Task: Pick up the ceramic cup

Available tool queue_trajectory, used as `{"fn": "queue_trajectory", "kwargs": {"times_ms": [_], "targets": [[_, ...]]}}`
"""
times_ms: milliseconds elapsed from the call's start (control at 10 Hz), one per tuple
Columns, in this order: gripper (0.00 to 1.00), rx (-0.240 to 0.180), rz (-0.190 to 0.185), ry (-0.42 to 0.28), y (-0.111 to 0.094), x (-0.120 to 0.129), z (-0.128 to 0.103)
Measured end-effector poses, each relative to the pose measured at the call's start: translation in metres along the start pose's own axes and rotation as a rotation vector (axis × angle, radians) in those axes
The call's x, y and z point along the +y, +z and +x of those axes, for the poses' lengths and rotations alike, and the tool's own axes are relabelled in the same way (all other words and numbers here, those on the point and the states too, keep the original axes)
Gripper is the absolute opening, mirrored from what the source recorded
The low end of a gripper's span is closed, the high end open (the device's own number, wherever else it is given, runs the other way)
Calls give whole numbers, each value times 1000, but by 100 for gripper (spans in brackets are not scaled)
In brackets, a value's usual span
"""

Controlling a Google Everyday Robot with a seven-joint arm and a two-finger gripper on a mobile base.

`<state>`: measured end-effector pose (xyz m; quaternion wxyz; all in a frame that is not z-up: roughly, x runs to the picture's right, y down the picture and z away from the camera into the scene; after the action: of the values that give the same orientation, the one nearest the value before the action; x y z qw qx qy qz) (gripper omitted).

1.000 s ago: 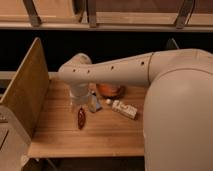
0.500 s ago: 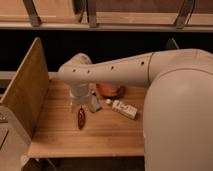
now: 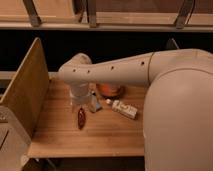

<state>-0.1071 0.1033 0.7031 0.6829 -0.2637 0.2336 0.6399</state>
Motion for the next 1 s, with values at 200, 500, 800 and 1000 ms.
{"fn": "queue_trajectory", "kwargs": {"times_ms": [200, 500, 800, 1000], "targets": [[65, 0, 0, 0, 0, 0, 0], [65, -1, 0, 0, 0, 0, 0], [65, -36, -14, -54, -6, -2, -13], [65, -103, -23, -147, -19, -24, -37]]}}
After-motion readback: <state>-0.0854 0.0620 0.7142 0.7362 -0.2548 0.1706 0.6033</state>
